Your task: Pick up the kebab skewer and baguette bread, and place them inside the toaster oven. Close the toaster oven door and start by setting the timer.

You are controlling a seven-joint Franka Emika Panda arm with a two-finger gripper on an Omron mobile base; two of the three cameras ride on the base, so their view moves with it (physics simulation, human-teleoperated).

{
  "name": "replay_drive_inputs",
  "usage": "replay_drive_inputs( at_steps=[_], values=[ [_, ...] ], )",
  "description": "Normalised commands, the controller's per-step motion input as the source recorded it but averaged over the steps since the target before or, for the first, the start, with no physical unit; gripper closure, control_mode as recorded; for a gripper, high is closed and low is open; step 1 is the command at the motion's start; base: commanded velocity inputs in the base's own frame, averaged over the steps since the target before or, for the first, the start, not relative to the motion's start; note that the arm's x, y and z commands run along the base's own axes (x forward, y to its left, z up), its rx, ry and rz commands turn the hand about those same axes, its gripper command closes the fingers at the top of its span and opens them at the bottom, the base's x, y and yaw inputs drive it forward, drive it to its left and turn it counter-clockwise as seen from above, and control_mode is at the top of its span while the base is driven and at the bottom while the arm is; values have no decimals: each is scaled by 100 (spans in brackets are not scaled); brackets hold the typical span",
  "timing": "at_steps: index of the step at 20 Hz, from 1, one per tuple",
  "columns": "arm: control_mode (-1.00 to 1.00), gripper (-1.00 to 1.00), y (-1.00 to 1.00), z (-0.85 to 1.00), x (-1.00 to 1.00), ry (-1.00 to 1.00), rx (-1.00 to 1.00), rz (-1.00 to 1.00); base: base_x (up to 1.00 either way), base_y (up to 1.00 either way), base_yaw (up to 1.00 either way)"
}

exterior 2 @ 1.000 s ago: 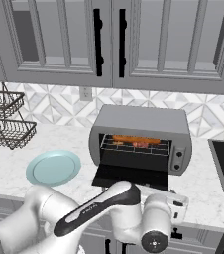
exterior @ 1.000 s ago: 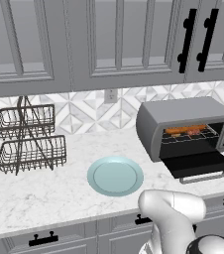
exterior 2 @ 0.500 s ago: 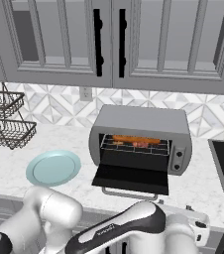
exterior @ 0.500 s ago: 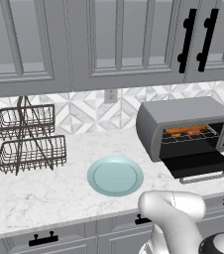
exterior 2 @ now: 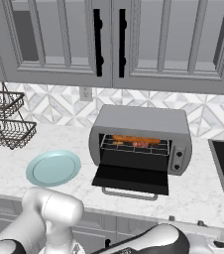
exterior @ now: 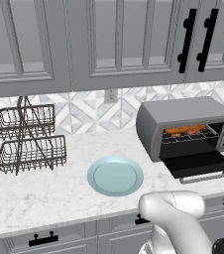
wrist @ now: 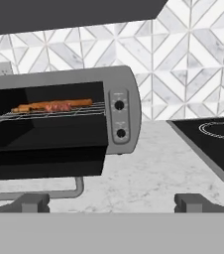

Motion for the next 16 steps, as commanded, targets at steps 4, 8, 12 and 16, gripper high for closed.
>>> replay_drive_inputs(
  at_steps=[4,8,12,16],
  values=[
    [-100,-100,0,-10,0,0,-1,2,0,0,0],
    [-100,-100,0,-7,0,0,-1,0,0,0,0],
    [-100,-100,0,0,0,2,0,0,0,0,0],
    [-100,-100,2,0,0,11,-2,0,0,0,0]
  ],
)
